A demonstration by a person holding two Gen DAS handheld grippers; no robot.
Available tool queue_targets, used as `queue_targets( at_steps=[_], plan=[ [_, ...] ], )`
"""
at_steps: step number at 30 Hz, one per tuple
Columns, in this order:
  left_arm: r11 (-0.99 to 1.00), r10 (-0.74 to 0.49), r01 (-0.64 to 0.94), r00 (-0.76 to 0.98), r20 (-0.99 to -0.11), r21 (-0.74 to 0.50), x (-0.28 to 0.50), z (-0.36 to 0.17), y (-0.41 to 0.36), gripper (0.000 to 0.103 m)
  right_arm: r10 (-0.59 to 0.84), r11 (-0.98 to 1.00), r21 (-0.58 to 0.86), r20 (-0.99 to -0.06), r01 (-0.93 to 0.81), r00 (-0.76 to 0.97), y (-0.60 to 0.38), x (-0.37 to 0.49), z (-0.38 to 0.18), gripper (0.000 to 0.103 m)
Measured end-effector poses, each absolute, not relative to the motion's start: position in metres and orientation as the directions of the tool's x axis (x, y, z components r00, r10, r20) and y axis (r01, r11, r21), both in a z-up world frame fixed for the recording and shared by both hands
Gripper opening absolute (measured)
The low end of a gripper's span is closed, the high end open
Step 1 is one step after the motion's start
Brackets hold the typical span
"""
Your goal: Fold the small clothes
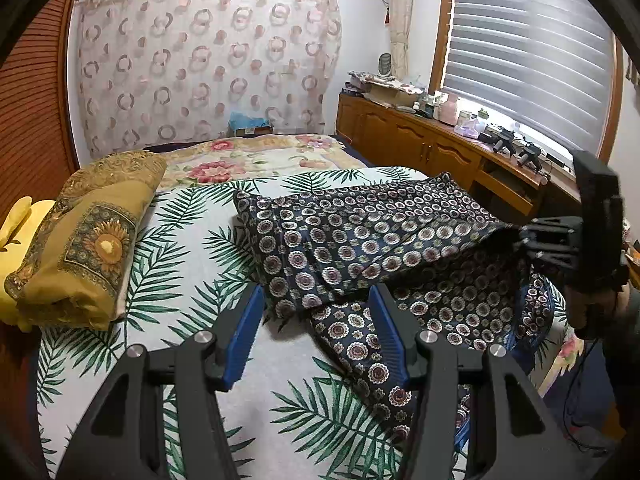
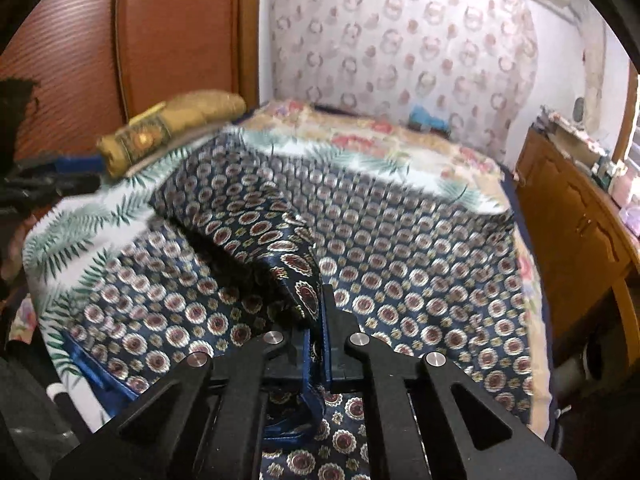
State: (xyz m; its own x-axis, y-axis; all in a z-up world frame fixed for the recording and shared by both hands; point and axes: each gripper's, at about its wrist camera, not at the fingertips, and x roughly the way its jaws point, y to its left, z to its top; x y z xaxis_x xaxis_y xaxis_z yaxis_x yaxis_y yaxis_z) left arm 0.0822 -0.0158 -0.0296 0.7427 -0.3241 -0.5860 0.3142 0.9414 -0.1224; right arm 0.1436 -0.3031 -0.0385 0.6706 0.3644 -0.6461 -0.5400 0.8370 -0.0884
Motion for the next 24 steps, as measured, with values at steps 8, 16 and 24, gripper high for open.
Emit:
queue_targets(
  at_steps=[8,16,24],
  plan=[
    [0.936,-0.340,0.325,0.747,-0.571,-0.133,0.077,-0.029,-0.022,0.054,0.353,0.866,-0.084,-0.594,-0.493,0.723,-0.325,0.125,-0.016,0.001],
    [0.928,-0.361,0.349,0.747,-0.559,-0.132,0.074,-0.026,-0.032,0.054,0.253,0.902,-0.135,-0.605,-0.411,0.755,-0.359,0.118,-0.020,0.001],
    [0.923,-0.368,0.366,0.739,-0.564,-0.123,0.075,-0.026,-0.042,0.054,0.160,0.939,-0.138,-0.637,-0.315,0.754,-0.393,0.126,-0.036,0.001]
  ],
)
